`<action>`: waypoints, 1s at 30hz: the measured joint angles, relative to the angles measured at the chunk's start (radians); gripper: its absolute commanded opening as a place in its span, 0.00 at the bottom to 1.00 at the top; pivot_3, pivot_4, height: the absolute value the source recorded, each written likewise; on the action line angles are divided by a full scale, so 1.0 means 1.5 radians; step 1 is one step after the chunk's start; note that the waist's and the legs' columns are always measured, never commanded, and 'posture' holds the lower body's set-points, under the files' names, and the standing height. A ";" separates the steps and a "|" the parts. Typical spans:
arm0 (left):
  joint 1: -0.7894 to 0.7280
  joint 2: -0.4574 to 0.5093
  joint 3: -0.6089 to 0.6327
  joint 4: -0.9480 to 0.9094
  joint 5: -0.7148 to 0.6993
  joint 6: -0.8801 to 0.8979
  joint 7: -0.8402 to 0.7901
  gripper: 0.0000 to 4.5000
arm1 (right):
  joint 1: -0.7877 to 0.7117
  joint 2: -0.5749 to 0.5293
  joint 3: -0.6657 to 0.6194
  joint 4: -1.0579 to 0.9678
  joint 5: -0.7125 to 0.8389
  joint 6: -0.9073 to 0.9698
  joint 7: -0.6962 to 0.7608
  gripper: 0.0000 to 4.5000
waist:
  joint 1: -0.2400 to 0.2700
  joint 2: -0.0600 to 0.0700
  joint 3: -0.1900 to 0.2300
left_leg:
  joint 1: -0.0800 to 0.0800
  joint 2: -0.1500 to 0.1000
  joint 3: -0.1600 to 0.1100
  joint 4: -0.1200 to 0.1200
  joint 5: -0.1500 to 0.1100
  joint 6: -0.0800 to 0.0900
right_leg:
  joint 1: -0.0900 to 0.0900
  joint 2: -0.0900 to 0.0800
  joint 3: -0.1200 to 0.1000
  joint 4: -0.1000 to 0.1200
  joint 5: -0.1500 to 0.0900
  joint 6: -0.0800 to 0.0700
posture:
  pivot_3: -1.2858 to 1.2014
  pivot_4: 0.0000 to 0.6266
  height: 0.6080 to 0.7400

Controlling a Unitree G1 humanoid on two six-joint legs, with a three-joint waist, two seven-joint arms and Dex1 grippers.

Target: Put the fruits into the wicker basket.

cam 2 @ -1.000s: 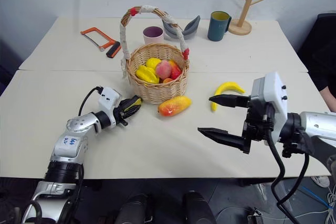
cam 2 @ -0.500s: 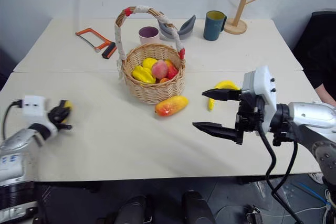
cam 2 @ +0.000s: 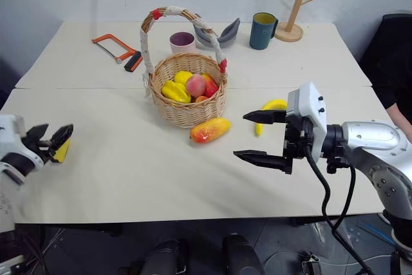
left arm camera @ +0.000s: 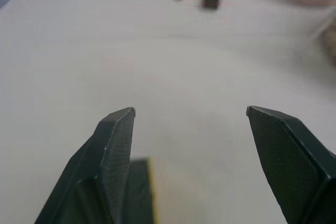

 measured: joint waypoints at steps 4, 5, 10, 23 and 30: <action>0.002 0.116 -0.007 -0.090 -0.156 0.091 -0.166 0.79 | -0.026 0.024 0.083 0.030 -0.104 -0.051 -0.005 1.00 | -0.002 0.001 0.000 | 0.001 -0.001 0.001 -0.001 0.003 -0.004 | 0.000 -0.001 0.000 0.000 0.000 -0.001 | 0.52 0.24 1.00; -0.001 0.141 -0.029 -0.110 -0.176 0.097 -0.204 0.79 | -0.036 0.028 0.117 0.045 -0.150 -0.077 -0.001 1.00 | -0.002 0.001 0.000 | 0.001 -0.001 0.001 -0.002 0.003 -0.004 | 0.000 -0.001 0.000 0.000 -0.001 -0.001 | 0.52 0.24 1.00; -0.033 0.192 -0.155 -0.147 -0.179 0.073 -0.308 0.79 | -0.101 0.086 0.248 0.132 -0.331 -0.205 0.008 1.00 | -0.005 0.001 0.001 | 0.001 -0.001 0.001 -0.002 0.003 -0.005 | -0.001 0.001 0.000 0.000 -0.001 -0.002 | 0.52 0.24 1.00; -0.160 0.196 -0.337 -0.160 -0.093 -0.033 -0.379 0.79 | -0.267 0.255 0.357 0.466 -0.553 -0.405 0.023 1.00 | -0.018 0.001 0.001 | -0.006 0.000 0.004 0.002 0.004 -0.005 | -0.010 0.002 0.003 0.005 -0.001 -0.002 | 0.52 0.24 1.00; -0.168 0.179 -0.342 -0.145 -0.078 -0.047 -0.372 0.81 | -0.313 0.307 0.362 0.606 -0.582 -0.458 0.054 0.92 | -0.020 0.002 0.001 | -0.006 0.001 0.004 0.009 0.004 -0.005 | -0.011 0.003 0.003 0.012 -0.001 -0.003 | 0.52 0.24 1.00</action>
